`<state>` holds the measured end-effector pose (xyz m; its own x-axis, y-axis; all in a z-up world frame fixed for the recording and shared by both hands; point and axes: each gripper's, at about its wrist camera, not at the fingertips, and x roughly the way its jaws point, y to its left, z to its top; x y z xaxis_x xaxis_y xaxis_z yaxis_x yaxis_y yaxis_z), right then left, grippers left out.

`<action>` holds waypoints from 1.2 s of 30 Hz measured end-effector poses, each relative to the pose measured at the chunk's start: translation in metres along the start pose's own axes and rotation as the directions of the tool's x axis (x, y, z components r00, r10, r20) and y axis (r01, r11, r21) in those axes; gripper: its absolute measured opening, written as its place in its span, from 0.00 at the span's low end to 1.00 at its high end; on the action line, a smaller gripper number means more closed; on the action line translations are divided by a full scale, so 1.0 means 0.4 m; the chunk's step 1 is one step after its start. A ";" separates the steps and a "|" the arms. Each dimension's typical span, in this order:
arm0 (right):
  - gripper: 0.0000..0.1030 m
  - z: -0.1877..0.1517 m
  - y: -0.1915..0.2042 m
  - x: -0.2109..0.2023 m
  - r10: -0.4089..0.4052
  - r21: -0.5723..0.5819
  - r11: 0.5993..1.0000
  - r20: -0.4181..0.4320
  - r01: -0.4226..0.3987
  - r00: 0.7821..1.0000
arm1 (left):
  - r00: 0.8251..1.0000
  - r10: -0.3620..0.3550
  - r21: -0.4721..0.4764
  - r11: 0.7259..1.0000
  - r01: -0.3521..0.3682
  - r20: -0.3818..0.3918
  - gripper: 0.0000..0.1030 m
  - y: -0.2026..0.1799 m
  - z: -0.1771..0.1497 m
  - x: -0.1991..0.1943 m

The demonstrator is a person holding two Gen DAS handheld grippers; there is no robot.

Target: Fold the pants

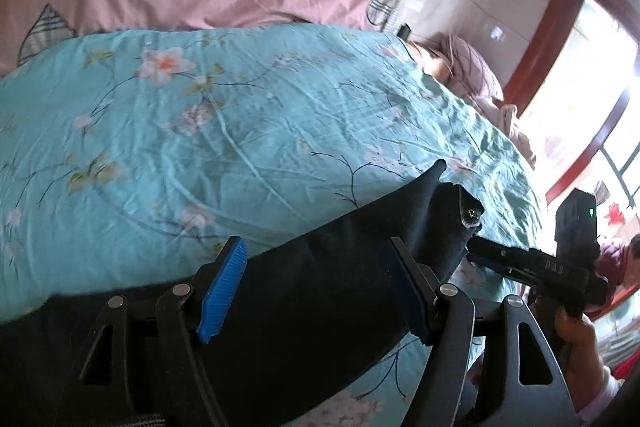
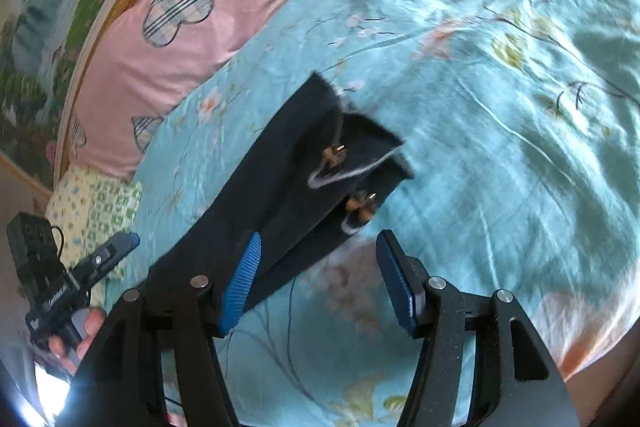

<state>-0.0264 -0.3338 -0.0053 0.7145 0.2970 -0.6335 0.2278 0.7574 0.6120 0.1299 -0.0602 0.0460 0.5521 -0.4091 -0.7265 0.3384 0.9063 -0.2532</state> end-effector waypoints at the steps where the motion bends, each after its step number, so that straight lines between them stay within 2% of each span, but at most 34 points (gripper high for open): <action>1: 0.59 0.007 -0.006 0.003 0.006 0.016 1.000 0.004 -0.006 1.000 | 1.000 0.001 0.012 1.000 -0.001 -0.008 0.70 -0.007 0.007 0.011; 5: 0.59 0.030 -0.009 0.015 0.012 0.051 0.999 0.042 -0.015 0.999 | 0.998 -0.029 0.048 0.998 0.032 -0.054 0.70 -0.028 0.040 0.067; 7: 0.54 0.038 -0.007 0.024 0.008 0.055 0.998 0.051 -0.011 0.999 | 0.997 -0.040 0.058 0.997 0.044 -0.068 0.70 -0.039 0.057 0.093; 8: 0.43 0.041 -0.007 0.028 0.000 0.053 0.999 0.060 -0.003 0.998 | 0.995 -0.053 0.073 0.996 0.059 -0.083 0.70 -0.050 0.070 0.115; 9: 0.39 0.041 -0.012 0.029 0.000 0.052 0.999 0.065 -0.004 0.998 | 0.994 -0.061 0.082 0.994 0.069 -0.095 0.70 -0.059 0.077 0.129; 11: 0.14 0.042 -0.025 0.032 0.015 0.058 0.998 0.071 -0.019 0.997 | 0.988 -0.086 0.111 0.989 0.101 -0.132 0.70 -0.087 0.094 0.166; 14: 0.12 0.036 -0.056 0.018 0.052 0.056 0.997 0.080 -0.057 0.995 | 0.975 -0.119 0.164 0.975 0.150 -0.186 0.70 -0.134 0.111 0.217; 18: 0.11 0.024 -0.088 -0.001 0.108 0.069 0.991 0.088 -0.114 0.990 | 0.950 -0.163 0.213 0.951 0.222 -0.265 0.70 -0.197 0.135 0.292; 22: 0.11 0.015 -0.096 -0.016 0.138 0.059 0.988 0.094 -0.144 0.986 | 0.904 -0.212 0.240 0.919 0.314 -0.370 0.70 -0.257 0.147 0.373; 25: 0.11 0.007 -0.103 -0.026 0.167 0.041 0.984 0.100 -0.172 0.981 | 0.875 -0.215 0.247 0.905 0.345 -0.434 0.69 -0.286 0.141 0.430; 27: 0.11 -0.001 -0.113 -0.028 0.191 0.037 0.980 0.100 -0.195 0.977 | 0.868 -0.211 0.248 0.904 0.348 -0.450 0.67 -0.295 0.134 0.456; 28: 0.11 -0.006 -0.117 -0.029 0.201 0.030 0.978 0.098 -0.205 0.975 | 0.867 -0.216 0.254 0.899 0.356 -0.449 0.64 -0.302 0.133 0.463; 30: 0.11 -0.013 -0.118 -0.031 0.213 0.013 0.977 0.100 -0.215 0.972 | 0.853 -0.256 0.254 0.881 0.400 -0.455 0.50 -0.314 0.132 0.464; 31: 0.11 -0.016 -0.119 -0.032 0.216 0.006 0.976 0.101 -0.218 0.971 | 0.834 -0.288 0.237 0.870 0.434 -0.470 0.34 -0.321 0.132 0.467; 32: 0.11 -0.017 -0.119 -0.032 0.218 0.000 0.976 0.103 -0.219 0.971 | 0.815 -0.315 0.217 0.860 0.462 -0.486 0.22 -0.325 0.131 0.471; 33: 0.11 -0.017 -0.119 -0.032 0.221 -0.002 0.975 0.103 -0.222 0.970 | 0.813 -0.320 0.218 0.857 0.468 -0.486 0.20 -0.330 0.129 0.471; 36: 0.11 -0.016 -0.117 -0.031 0.229 -0.007 0.973 0.104 -0.229 0.968 | 0.832 -0.314 0.252 0.851 0.460 -0.458 0.13 -0.340 0.124 0.451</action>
<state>-0.0503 -0.3690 -0.0290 0.8127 0.4000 -0.4237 0.0531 0.6733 0.7375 0.2212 -0.2626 -0.0190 0.0040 -0.5761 -0.8174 0.7344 0.5565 -0.3886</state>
